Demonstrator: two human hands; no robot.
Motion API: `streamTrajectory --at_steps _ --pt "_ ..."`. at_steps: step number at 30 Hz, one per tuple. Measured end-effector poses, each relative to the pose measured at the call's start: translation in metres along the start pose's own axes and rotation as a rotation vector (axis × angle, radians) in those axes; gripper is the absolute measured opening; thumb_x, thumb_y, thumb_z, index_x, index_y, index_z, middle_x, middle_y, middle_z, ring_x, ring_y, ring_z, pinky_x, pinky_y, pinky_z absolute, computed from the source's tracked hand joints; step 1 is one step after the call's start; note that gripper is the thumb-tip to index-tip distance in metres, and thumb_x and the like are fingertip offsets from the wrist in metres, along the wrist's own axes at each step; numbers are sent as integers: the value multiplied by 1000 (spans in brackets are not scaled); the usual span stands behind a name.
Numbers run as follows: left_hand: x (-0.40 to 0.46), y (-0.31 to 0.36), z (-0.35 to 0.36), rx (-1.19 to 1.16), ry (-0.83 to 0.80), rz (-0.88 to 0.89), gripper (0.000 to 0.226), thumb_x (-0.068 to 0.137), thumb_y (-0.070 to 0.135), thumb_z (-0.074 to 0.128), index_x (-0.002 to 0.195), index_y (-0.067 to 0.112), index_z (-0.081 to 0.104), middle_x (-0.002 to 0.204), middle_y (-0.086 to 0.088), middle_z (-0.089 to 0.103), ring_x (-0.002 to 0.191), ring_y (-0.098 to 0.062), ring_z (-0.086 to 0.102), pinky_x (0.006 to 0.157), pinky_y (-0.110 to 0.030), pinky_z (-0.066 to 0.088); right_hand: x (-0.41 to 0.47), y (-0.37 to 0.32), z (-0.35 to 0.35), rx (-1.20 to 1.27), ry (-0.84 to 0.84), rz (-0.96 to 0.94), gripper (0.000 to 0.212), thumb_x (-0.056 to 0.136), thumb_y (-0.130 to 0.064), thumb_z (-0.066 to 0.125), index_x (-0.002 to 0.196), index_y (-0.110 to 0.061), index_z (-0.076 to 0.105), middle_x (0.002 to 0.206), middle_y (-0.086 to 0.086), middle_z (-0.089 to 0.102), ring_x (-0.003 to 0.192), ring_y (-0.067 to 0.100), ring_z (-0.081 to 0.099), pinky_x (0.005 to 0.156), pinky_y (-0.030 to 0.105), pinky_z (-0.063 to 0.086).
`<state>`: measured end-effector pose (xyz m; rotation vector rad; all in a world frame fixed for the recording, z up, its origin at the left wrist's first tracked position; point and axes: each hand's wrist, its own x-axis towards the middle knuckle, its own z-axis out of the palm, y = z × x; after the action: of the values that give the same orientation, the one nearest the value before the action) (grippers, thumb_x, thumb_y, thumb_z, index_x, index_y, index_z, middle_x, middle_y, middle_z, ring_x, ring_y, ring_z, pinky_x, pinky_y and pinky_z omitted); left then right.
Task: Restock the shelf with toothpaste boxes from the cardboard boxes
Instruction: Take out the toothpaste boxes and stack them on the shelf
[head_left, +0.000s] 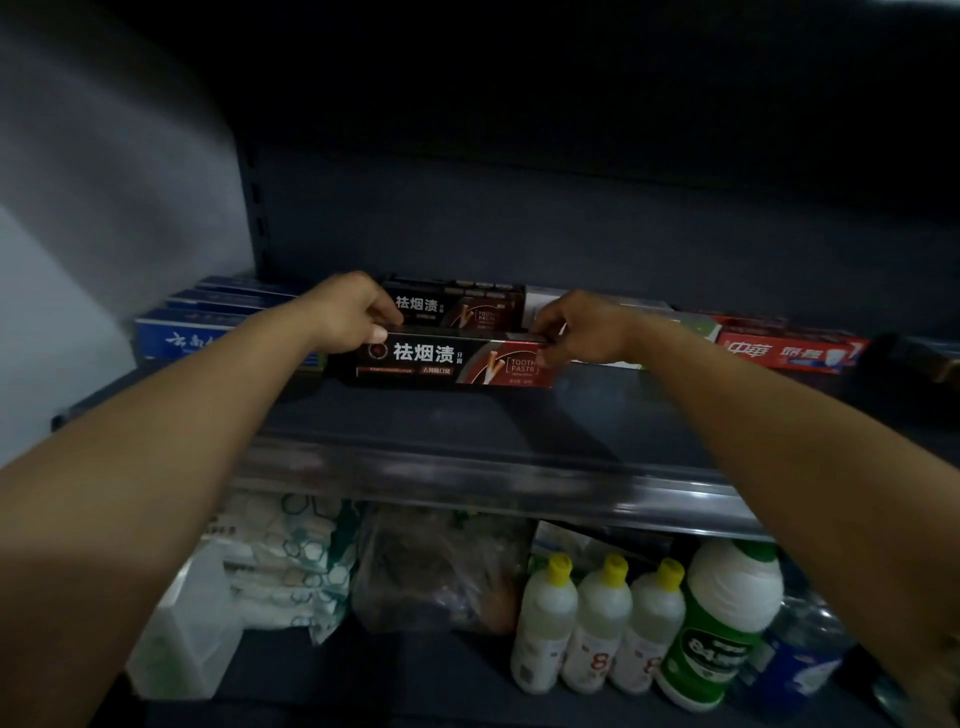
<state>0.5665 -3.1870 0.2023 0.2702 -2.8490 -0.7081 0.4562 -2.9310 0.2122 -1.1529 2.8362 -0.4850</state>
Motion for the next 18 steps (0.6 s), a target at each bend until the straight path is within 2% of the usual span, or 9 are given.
streamTrajectory --at_steps 5,8,13,16,18 --pt "23 -9 0 45 26 -11 34 88 1 64 121 10 65 121 -9 64 113 -23 58 101 -32 43 21 -1 6 -69 26 40 33 82 -17 72 114 -12 67 110 3 65 101 20 60 91 34 49" --pt "39 -14 3 81 9 -2 35 88 2 64 122 10 64 124 -9 63 115 -23 57 102 -31 43 34 1 8 -104 51 57 35 81 -17 72 115 -11 65 113 4 63 105 22 59 94 37 48" --pt "63 -27 7 116 25 27 35 88 0 63 122 8 64 125 -10 63 115 -24 57 98 -28 42 57 4 18 -153 53 50 27 78 -16 73 104 -8 70 104 7 67 99 24 61 89 39 50" --pt "75 -34 5 137 34 43 35 88 0 63 122 8 64 125 -11 63 116 -24 57 98 -28 41 71 3 22 -218 66 37 21 80 -17 72 99 -8 68 96 3 64 93 20 59 77 31 47" --pt "82 -37 4 160 36 57 36 87 -1 64 122 8 65 125 -12 63 117 -25 57 99 -29 42 80 2 23 -293 70 30 9 81 -18 71 87 -14 66 87 1 59 86 19 55 71 26 39"
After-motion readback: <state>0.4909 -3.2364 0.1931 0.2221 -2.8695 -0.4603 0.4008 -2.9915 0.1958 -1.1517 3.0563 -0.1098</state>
